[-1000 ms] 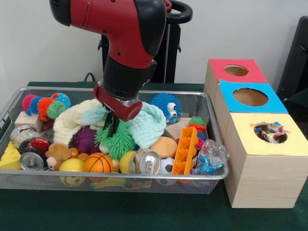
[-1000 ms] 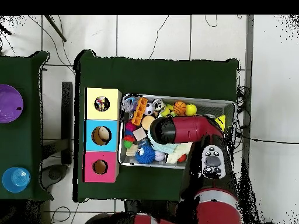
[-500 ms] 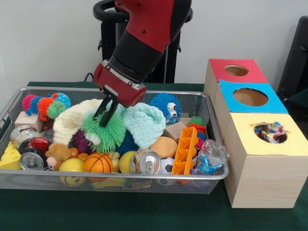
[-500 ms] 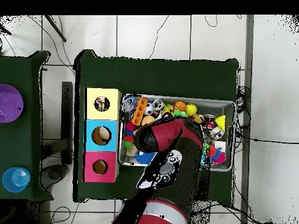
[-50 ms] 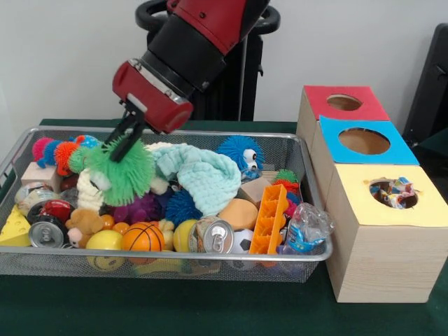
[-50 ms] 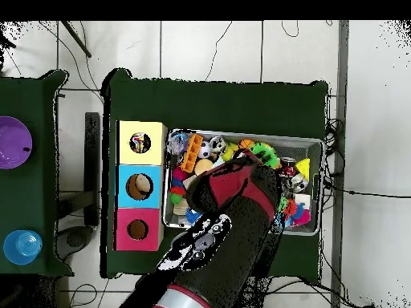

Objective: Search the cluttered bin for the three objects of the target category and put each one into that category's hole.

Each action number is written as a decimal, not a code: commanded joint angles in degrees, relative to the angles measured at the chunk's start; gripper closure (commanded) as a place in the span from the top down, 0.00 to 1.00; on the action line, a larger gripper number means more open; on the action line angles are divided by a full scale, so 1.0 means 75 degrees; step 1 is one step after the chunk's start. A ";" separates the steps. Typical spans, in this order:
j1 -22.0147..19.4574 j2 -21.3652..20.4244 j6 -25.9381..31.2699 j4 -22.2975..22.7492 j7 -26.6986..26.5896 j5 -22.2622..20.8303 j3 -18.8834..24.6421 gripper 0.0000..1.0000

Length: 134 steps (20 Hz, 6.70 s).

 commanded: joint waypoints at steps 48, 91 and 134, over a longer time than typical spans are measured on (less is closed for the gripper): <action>0.0433 0.0480 -0.0388 0.0581 0.1177 0.2043 -0.1448 1.00; -0.1686 0.0545 -0.0709 -0.0385 -0.0562 0.1228 0.2151 1.00; -0.1617 0.1007 0.0202 0.0334 -0.0153 0.0433 0.1610 1.00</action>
